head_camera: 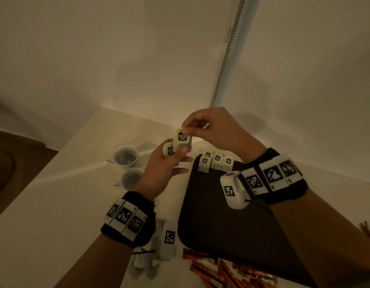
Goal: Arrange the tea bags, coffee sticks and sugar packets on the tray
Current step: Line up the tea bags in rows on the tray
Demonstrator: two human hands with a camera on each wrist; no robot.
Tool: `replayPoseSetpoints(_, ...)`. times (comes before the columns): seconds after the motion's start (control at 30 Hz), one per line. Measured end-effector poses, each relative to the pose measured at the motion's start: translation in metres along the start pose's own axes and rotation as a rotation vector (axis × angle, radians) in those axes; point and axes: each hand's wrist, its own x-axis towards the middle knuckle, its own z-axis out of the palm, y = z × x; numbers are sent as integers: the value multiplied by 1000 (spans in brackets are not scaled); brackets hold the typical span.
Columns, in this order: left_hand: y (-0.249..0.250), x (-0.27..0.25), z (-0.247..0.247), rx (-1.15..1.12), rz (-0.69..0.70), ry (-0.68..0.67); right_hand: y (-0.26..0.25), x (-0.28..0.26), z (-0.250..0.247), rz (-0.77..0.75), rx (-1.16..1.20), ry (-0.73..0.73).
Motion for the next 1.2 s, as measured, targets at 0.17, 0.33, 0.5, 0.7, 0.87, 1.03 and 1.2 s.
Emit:
replayPoseSetpoints(0.17, 0, 0, 5, -23, 56, 2, -32, 1, -17, -99, -272, -45)
replayPoseSetpoints(0.33, 1, -4, 8, -79, 72, -63, -47, 3, -26, -121, -564, -136)
replayPoseSetpoints(0.5, 3, -7, 7, -81, 78, -55, -49, 4, -31, -38, -352, -187)
replayPoseSetpoints(0.7, 5, -9, 9, -58, 98, -13, -43, 3, -32, 84, -196, -154)
replayPoseSetpoints(0.87, 6, -7, 9, -40, 109, 26, -36, 1, -32, 72, -262, -198)
replayPoseSetpoints(1.03, 9, -8, 11, -6, 116, 21, -30, -1, -31, 70, -221, -177)
replayPoseSetpoints(1.2, 8, -6, 11, 60, 115, 33, -27, -3, -28, 120, -125, -114)
